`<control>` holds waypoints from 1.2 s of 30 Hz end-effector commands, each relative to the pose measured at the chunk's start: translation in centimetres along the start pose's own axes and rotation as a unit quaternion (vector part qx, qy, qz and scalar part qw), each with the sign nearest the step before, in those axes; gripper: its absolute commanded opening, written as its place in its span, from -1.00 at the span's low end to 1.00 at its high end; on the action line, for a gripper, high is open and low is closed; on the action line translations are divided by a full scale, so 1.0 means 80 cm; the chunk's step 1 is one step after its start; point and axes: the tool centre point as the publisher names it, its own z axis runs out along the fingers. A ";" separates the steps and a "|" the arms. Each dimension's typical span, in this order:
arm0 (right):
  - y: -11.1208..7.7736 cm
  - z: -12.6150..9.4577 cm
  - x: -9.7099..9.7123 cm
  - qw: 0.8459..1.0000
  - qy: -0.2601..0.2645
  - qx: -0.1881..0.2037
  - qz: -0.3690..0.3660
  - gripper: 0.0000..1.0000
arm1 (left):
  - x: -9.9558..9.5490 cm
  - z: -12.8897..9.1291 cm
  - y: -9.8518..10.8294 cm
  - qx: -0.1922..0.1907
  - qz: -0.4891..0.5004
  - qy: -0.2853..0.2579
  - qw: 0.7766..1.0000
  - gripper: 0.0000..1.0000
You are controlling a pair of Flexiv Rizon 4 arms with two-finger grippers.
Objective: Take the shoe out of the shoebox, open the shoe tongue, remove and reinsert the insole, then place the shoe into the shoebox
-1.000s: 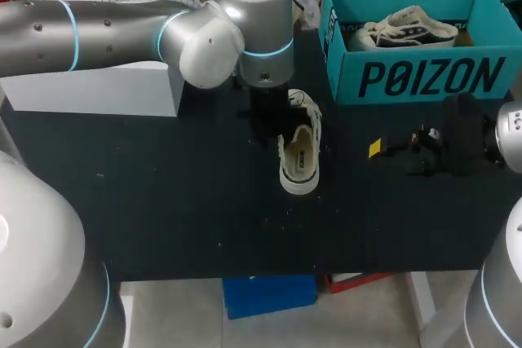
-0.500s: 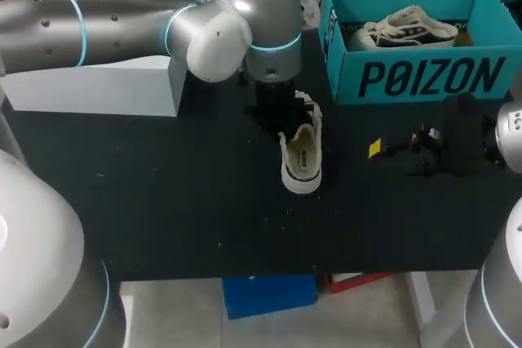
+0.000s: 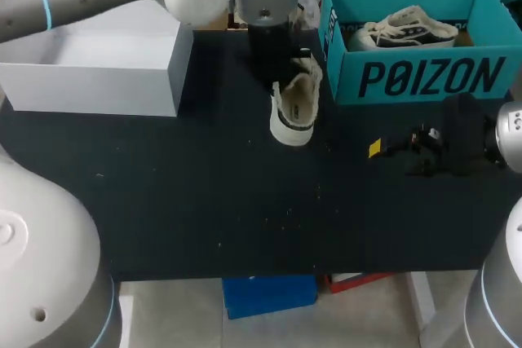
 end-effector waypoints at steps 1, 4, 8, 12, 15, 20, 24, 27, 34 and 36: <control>0.000 0.001 0.001 1.000 -0.001 0.000 0.000 1.00 | 0.023 -0.120 -0.009 -0.049 -0.017 -0.006 0.999 -1.00; 0.000 0.001 0.001 1.000 -0.001 0.000 0.000 1.00 | 0.046 -0.147 -0.003 -0.069 -0.056 -0.016 0.996 -1.00; 0.000 0.001 0.001 1.000 -0.001 0.000 0.000 1.00 | 0.092 -0.176 0.005 -0.101 -0.128 -0.038 0.986 -1.00; 0.000 0.001 0.001 1.000 -0.001 0.000 0.000 1.00 | 0.149 -0.189 0.006 -0.115 -0.195 -0.053 0.973 -1.00; 0.000 0.001 0.001 1.000 -0.001 0.000 0.000 1.00 | 0.195 -0.188 0.002 -0.109 -0.235 -0.067 0.963 -1.00; 0.000 0.001 0.001 1.000 -0.001 0.000 0.000 1.00 | 0.272 -0.180 -0.006 -0.101 -0.295 -0.073 0.947 -1.00; 0.000 0.001 0.001 1.000 -0.001 0.000 0.000 1.00 | 0.327 -0.176 -0.011 -0.096 -0.330 -0.078 0.936 -1.00; 0.000 0.001 0.001 1.000 -0.001 0.000 0.000 1.00 | 0.359 -0.174 -0.007 -0.096 -0.347 -0.080 0.929 -1.00; 0.000 0.001 0.001 1.000 -0.001 0.000 0.000 1.00 | 0.428 -0.179 0.003 -0.101 -0.382 -0.084 0.915 -1.00; 0.000 0.001 0.001 1.000 -0.001 0.000 0.000 1.00 | 0.443 -0.180 0.006 -0.103 -0.393 -0.084 0.910 -1.00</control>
